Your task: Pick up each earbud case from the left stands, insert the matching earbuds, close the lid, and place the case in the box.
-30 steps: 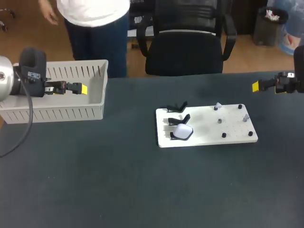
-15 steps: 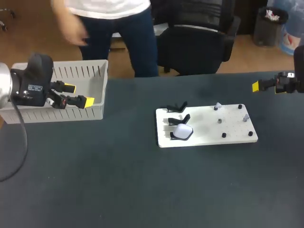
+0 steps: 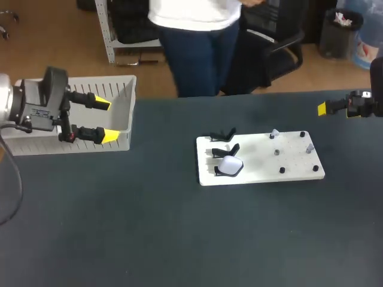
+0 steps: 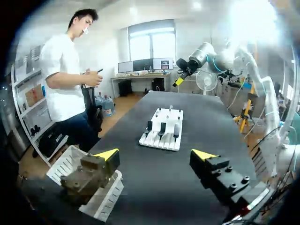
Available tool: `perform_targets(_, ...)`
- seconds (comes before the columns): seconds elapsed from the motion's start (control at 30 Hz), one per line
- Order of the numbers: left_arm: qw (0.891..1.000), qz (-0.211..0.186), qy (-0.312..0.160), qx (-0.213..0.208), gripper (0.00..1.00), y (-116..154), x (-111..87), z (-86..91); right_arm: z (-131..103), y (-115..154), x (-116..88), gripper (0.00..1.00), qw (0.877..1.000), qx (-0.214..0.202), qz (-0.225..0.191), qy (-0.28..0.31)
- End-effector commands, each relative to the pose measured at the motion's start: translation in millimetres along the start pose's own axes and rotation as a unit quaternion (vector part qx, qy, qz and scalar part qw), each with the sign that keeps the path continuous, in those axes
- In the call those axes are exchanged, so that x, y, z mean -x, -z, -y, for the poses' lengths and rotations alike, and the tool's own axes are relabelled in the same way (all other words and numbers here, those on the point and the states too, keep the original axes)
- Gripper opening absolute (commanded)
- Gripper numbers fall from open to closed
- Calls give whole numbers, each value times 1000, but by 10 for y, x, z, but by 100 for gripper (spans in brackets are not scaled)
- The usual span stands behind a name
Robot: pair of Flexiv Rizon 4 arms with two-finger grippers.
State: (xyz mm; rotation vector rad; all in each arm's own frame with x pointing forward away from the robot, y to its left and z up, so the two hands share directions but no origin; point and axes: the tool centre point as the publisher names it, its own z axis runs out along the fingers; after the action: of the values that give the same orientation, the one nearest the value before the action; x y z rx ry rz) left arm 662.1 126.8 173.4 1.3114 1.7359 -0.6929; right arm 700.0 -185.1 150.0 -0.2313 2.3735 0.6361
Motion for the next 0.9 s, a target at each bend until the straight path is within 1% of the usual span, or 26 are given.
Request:
perform_targets(0.03,996,80,-3,-49,100,29,-34,-34,0,0,0,100,1000,0,0,0)
perform_targets(0.1,996,80,-3,-49,100,29,-34,-34,0,0,0,100,1000,0,0,0)
perform_targets(0.13,996,74,-7,-46,100,-13,-22,17,0,0,0,100,1000,0,0,0)
perform_targets(0.2,998,48,-18,-29,100,-113,5,117,0,0,0,100,1000,0,0,0)
perform_targets(0.23,998,42,-26,-27,100,-153,12,145,0,0,0,100,1000,0,0,0)
perform_targets(0.3,998,44,-24,-24,100,-259,33,194,0,0,0,100,1000,0,0,0)
perform_targets(0.33,999,33,-27,-21,100,-318,44,218,0,0,0,100,1000,0,0,0)
perform_targets(0.37,999,32,-29,-20,100,-362,49,231,0,0,0,100,1000,0,0,0)
perform_targets(0.5,999,19,-35,-25,100,-662,100,331,0,0,0,100,1000,0,0,0)
perform_targets(0.67,998,24,-38,-40,100,-1008,123,426,0,0,0,100,1000,0,0,0)
perform_targets(0.7,999,14,-38,-30,100,-1061,117,436,0,0,0,100,1000,0,0,0)
perform_targets(0.73,998,7,-42,-37,100,-1168,102,475,0,0,0,100,1000,0,0,0)
perform_targets(0.77,998,13,-42,-49,100,-1241,95,500,0,0,0,100,1000,0,0,0)
perform_targets(0.9,997,16,-42,-69,100,-1478,73,572,0,0,0,100,1000,0,0,0)
